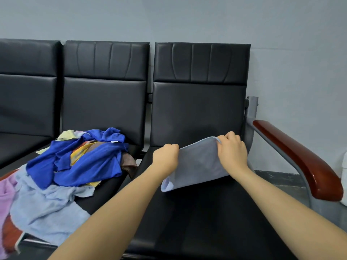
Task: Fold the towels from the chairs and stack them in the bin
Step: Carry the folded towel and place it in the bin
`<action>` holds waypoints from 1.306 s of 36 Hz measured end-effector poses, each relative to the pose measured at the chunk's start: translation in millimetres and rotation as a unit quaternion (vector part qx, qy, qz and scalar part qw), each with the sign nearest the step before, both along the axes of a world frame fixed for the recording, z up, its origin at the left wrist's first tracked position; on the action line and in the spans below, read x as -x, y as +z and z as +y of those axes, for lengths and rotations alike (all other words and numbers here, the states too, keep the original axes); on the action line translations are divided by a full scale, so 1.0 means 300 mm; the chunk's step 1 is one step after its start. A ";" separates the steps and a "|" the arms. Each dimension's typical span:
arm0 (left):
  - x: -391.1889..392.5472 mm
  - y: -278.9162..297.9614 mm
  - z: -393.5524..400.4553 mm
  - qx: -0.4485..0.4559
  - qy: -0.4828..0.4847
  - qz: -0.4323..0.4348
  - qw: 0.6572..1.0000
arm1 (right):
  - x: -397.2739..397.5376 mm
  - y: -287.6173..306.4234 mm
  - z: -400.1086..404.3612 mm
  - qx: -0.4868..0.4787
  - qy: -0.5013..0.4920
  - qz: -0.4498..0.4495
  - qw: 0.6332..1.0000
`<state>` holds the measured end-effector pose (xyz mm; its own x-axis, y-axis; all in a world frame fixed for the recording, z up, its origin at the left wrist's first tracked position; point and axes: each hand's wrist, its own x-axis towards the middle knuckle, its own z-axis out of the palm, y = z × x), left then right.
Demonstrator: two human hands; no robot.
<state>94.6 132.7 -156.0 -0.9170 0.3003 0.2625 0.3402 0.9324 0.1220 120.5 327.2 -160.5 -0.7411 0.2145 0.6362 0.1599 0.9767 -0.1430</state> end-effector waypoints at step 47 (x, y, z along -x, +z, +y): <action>0.072 0.137 -0.061 -0.607 0.030 0.086 0.790 | -0.006 0.148 0.037 0.444 0.113 0.262 0.849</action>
